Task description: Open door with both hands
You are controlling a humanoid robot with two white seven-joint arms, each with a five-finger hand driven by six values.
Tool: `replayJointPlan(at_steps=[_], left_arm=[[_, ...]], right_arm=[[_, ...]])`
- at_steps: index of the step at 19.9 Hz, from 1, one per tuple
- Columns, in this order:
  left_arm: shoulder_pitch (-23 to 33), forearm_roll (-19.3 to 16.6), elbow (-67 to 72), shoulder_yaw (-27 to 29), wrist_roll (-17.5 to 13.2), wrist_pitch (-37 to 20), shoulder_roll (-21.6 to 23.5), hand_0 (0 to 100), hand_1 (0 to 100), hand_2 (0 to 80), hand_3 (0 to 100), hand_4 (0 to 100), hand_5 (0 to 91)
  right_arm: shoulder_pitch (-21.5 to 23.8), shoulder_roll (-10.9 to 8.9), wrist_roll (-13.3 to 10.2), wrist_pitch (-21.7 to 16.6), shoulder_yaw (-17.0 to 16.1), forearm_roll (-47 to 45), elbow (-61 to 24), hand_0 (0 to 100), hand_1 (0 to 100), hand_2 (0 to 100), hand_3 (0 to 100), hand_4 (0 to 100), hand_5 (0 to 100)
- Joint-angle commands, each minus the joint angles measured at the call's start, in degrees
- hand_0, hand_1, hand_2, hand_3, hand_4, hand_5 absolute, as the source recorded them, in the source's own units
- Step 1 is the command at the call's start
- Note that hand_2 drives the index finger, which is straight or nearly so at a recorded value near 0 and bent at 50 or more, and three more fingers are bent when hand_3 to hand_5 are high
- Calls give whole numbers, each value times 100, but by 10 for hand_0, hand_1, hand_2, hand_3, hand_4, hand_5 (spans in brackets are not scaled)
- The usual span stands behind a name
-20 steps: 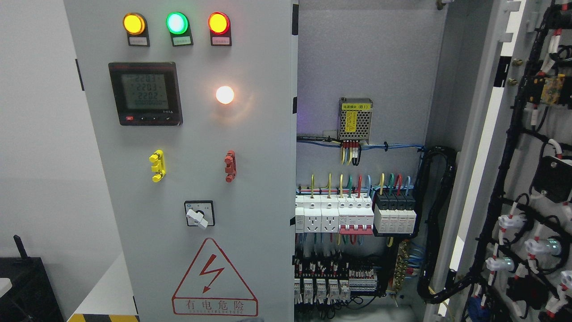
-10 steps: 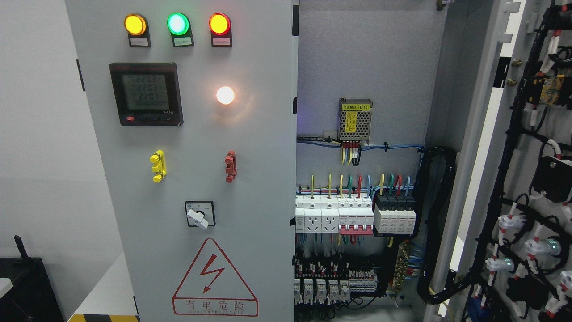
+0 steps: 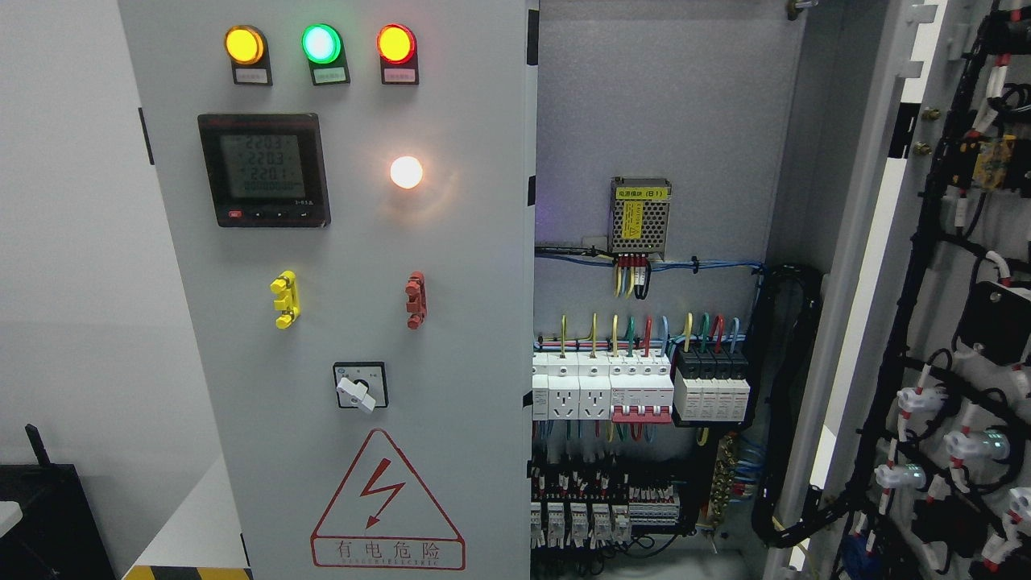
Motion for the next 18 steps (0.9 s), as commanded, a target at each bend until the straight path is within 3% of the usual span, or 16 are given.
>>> replayJointPlan(at_steps=[1, 4, 7, 11, 14, 18], left_arm=[[-77, -914, 3364, 297, 54, -195, -692, 120, 389, 0, 0, 0, 0], [-849, -1721, 5261, 235, 54, -521, -666, 120, 389, 0, 0, 0, 0], [-1737, -2223, 6872, 104, 238, -521, -675, 120, 389, 0, 0, 0, 0], [-2696, -2277, 8052, -817, 791, -451, -867, 120, 389, 0, 0, 0, 0], [-3206, -2321, 8405, -1040, 1002, -355, -1359, 120, 389, 0, 0, 0, 0], [-3576, -2400, 8476, -1619, 1065, 347, -1877, 120, 389, 0, 0, 0, 0]], right_arm=[[7, 0, 1, 2, -12, -141, -79, 120, 389, 0, 0, 0, 0], [7, 0, 1, 2, -12, -141, -140, 120, 389, 0, 0, 0, 0], [7, -9, 1, 2, -3, -141, -140, 120, 389, 0, 0, 0, 0], [7, -9, 1, 2, -12, -141, -140, 120, 389, 0, 0, 0, 0], [7, -9, 1, 2, -12, -141, -140, 120, 389, 0, 0, 0, 0], [7, 0, 1, 2, -12, -141, -149, 120, 389, 0, 0, 0, 0]])
